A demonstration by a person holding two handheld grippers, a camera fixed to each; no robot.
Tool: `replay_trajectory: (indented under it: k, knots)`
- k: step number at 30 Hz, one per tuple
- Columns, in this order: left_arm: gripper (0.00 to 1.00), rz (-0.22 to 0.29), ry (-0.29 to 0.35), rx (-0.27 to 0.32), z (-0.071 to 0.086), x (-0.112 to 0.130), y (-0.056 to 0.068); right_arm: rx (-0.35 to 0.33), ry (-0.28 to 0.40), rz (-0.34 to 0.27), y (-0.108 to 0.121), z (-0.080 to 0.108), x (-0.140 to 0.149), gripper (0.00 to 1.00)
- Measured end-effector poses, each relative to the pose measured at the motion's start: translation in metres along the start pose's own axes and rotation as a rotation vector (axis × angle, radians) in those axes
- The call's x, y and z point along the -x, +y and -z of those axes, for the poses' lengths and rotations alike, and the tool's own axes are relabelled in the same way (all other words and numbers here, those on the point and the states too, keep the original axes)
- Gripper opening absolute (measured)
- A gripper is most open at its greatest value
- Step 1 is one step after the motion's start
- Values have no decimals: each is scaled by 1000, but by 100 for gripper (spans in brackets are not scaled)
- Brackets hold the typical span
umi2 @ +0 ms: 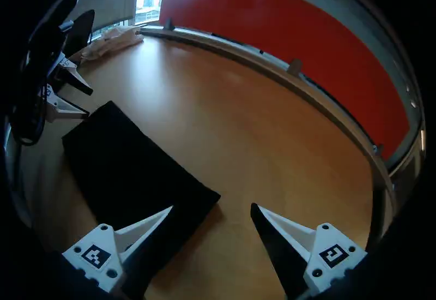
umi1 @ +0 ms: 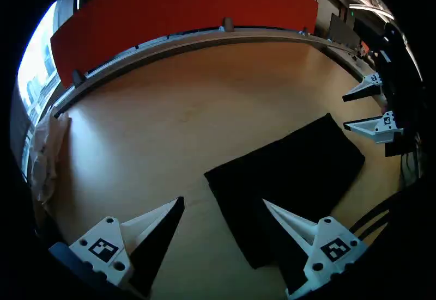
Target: Fold towel
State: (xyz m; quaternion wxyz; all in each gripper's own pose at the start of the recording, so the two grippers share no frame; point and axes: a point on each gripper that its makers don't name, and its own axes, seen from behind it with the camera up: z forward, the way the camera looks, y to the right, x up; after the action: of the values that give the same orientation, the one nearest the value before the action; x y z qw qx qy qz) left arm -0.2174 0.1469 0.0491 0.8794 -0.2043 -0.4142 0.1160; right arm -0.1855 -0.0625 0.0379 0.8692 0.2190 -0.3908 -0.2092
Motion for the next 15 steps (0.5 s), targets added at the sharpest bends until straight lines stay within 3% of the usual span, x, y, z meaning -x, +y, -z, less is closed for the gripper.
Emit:
replay_trajectory:
  k: [15]
  knots:
    - [95, 64, 4, -1, 27, 34, 20, -26, 10, -31, -23, 31, 27, 100]
